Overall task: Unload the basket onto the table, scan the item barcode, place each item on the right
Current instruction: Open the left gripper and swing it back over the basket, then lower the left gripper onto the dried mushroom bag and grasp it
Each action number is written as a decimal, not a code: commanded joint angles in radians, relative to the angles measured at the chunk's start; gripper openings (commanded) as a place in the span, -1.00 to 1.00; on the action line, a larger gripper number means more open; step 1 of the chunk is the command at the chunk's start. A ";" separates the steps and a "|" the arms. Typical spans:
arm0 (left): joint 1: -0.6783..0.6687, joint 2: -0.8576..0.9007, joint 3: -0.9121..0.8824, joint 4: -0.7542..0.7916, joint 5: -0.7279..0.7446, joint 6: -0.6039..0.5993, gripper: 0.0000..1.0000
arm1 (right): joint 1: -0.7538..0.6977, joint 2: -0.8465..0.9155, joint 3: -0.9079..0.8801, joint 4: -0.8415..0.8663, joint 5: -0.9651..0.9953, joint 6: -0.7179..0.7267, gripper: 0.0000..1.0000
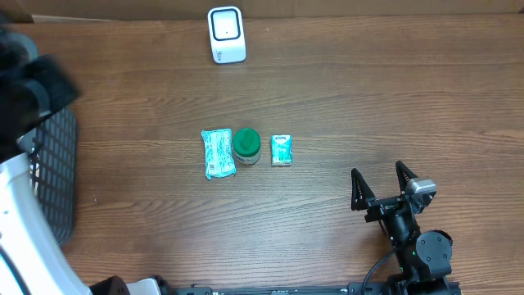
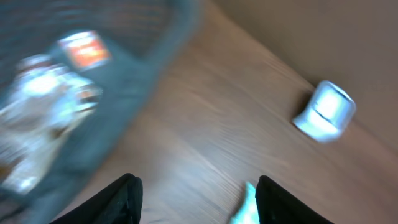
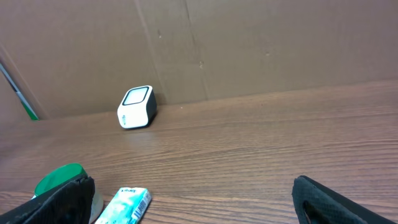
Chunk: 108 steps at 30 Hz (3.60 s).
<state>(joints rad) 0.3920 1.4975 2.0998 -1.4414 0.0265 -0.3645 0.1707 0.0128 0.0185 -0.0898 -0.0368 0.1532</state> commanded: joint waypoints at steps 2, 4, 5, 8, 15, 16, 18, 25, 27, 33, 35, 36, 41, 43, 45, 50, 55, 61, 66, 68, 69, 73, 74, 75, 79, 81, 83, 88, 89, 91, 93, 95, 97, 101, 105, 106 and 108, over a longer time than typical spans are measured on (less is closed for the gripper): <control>0.209 0.017 -0.020 -0.020 -0.023 -0.087 0.23 | -0.004 -0.010 -0.010 0.006 0.010 -0.003 0.99; 0.284 0.017 -0.051 -0.005 0.001 -0.089 0.24 | -0.004 -0.010 -0.010 0.006 0.010 -0.003 1.00; 0.316 0.017 -0.069 0.006 0.001 -0.090 0.25 | -0.004 -0.010 -0.010 0.006 0.010 -0.003 1.00; 0.393 0.017 -0.135 0.064 -0.002 -0.085 0.25 | -0.004 -0.010 -0.010 0.006 0.010 -0.003 1.00; 0.502 0.019 -0.361 0.242 -0.039 0.024 0.25 | -0.004 -0.010 -0.010 0.006 0.010 -0.003 1.00; 0.507 0.019 -0.399 0.271 -0.064 0.061 0.25 | -0.004 -0.010 -0.010 0.006 0.010 -0.003 1.00; 0.509 0.021 -0.470 0.327 -0.130 0.133 0.27 | -0.004 -0.010 -0.010 0.006 0.010 -0.003 1.00; 0.509 0.082 -0.671 0.529 -0.190 0.357 0.65 | -0.004 -0.010 -0.010 0.006 0.010 -0.003 0.99; 0.509 0.127 -0.689 0.568 -0.187 0.365 0.86 | -0.004 -0.010 -0.010 0.006 0.010 -0.003 1.00; 0.506 0.280 -0.689 0.642 -0.156 0.425 0.89 | -0.004 -0.010 -0.010 0.006 0.010 -0.003 1.00; 0.506 0.325 -0.689 0.650 -0.156 0.436 0.89 | -0.004 -0.010 -0.010 0.006 0.010 -0.003 1.00; 0.505 0.348 -0.689 0.655 -0.156 0.436 0.87 | -0.004 -0.010 -0.010 0.006 0.010 -0.003 0.99; 0.502 0.430 -0.689 0.673 -0.127 0.479 0.99 | -0.004 -0.010 -0.010 0.006 0.010 -0.003 1.00; 0.502 0.447 -0.689 0.673 -0.130 0.517 1.00 | -0.004 -0.010 -0.010 0.006 0.010 -0.003 1.00; 0.502 0.463 -0.689 0.676 -0.135 0.549 0.99 | -0.004 -0.010 -0.010 0.006 0.010 -0.003 1.00; 0.502 0.506 -0.689 0.712 -0.138 0.594 0.83 | -0.004 -0.010 -0.010 0.006 0.010 -0.003 0.99; 0.502 0.550 -0.689 0.716 -0.142 0.605 0.79 | -0.004 -0.010 -0.010 0.006 0.010 -0.003 1.00; 0.502 0.591 -0.689 0.716 -0.141 0.605 0.66 | -0.004 -0.010 -0.010 0.006 0.010 -0.003 1.00; 0.500 0.595 -0.685 0.716 -0.138 0.605 0.50 | -0.004 -0.010 -0.010 0.006 0.010 -0.003 1.00; 0.495 0.593 -0.657 0.703 -0.137 0.604 0.50 | -0.004 -0.010 -0.010 0.006 0.010 -0.003 1.00; 0.491 0.591 -0.634 0.687 -0.134 0.604 0.50 | -0.004 -0.010 -0.010 0.006 0.010 -0.003 1.00; 0.465 0.585 -0.518 0.617 -0.122 0.605 0.54 | -0.004 -0.010 -0.010 0.006 0.010 -0.003 1.00; 0.457 0.585 -0.486 0.599 -0.123 0.609 0.56 | -0.004 -0.010 -0.010 0.006 0.010 -0.003 1.00; 0.448 0.585 -0.458 0.583 -0.122 0.622 0.59 | -0.004 -0.010 -0.010 0.006 0.010 -0.003 1.00; 0.417 0.586 -0.400 0.555 -0.123 0.717 0.75 | -0.004 -0.010 -0.010 0.006 0.010 -0.003 1.00; 0.409 0.587 -0.401 0.555 -0.122 0.777 0.75 | -0.004 -0.010 -0.010 0.006 0.010 -0.003 1.00; 0.406 0.595 -0.403 0.564 -0.122 0.808 0.73 | -0.004 -0.010 -0.010 0.006 0.010 -0.003 1.00; 0.410 0.635 -0.403 0.555 -0.149 0.814 0.73 | -0.004 -0.010 -0.010 0.006 0.010 -0.003 1.00; 0.413 0.642 -0.403 0.554 -0.164 0.814 0.73 | -0.004 -0.010 -0.010 0.006 0.010 -0.003 1.00; 0.418 0.658 -0.403 0.550 -0.194 0.813 0.73 | -0.004 -0.010 -0.010 0.006 0.010 -0.003 1.00; 0.426 0.671 -0.404 0.548 -0.207 0.813 0.84 | -0.004 -0.010 -0.010 0.006 0.010 -0.003 1.00; 0.433 0.683 -0.404 0.548 -0.212 0.813 0.85 | -0.004 -0.010 -0.010 0.006 0.010 -0.003 1.00; 0.439 0.693 -0.404 0.549 -0.209 0.811 0.85 | -0.004 -0.010 -0.010 0.006 0.010 -0.003 0.99; 0.439 0.713 -0.408 0.549 -0.202 0.783 0.72 | -0.004 -0.010 -0.010 0.006 0.010 -0.003 1.00; 0.439 0.715 -0.415 0.543 -0.154 0.774 0.36 | -0.004 -0.010 -0.010 0.006 0.010 -0.003 1.00; 0.439 0.715 -0.415 0.541 -0.154 0.764 0.28 | -0.004 -0.010 -0.010 0.006 0.010 -0.003 1.00; 0.439 0.715 -0.415 0.535 -0.156 0.752 0.02 | -0.004 -0.010 -0.010 0.006 0.010 -0.003 0.99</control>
<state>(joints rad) 0.8257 2.1605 1.6890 -0.8913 -0.1665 0.4088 0.1707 0.0128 0.0185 -0.0895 -0.0364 0.1535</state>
